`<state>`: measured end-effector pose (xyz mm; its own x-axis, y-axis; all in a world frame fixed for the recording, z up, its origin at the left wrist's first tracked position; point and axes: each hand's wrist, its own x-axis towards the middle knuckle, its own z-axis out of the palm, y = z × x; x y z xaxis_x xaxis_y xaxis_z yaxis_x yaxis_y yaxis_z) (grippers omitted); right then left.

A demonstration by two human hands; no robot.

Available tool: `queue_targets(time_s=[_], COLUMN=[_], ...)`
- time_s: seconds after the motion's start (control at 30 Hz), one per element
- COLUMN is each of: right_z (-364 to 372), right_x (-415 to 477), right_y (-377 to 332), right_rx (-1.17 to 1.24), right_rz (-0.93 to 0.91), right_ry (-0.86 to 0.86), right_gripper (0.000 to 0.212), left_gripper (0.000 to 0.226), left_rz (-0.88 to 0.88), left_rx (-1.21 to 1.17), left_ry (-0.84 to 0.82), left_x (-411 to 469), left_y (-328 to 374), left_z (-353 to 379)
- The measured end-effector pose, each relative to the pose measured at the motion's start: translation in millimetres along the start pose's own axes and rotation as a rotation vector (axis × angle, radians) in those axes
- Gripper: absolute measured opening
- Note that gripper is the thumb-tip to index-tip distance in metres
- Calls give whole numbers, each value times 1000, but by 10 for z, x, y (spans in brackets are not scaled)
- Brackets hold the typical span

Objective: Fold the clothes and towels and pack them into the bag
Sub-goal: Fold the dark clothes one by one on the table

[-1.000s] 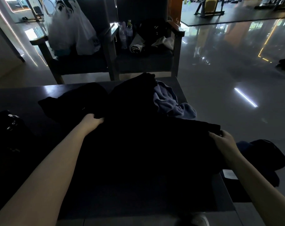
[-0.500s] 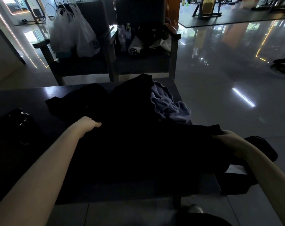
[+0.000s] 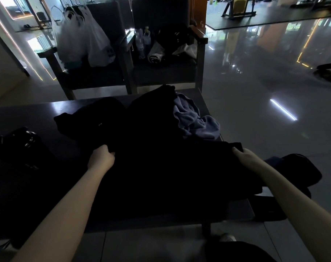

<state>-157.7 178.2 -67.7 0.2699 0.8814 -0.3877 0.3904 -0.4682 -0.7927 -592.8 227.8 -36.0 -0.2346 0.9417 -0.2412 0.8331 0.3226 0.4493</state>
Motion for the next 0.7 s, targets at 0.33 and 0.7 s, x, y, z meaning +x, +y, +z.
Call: queue_targets(time_s=[0.33, 0.7], right_z=[197, 590], right_x=[-264, -635], right_y=[-44, 86], right_rx=[-477, -841], right_rz=[-115, -308], right_ry=[364, 106], right_gripper=[56, 61], left_gripper=[54, 64], left_rz=[196, 259], left_rx=[252, 331], left_ry=[282, 18], left_x=[-432, -876], left_y=[197, -101], left_z=[235, 813])
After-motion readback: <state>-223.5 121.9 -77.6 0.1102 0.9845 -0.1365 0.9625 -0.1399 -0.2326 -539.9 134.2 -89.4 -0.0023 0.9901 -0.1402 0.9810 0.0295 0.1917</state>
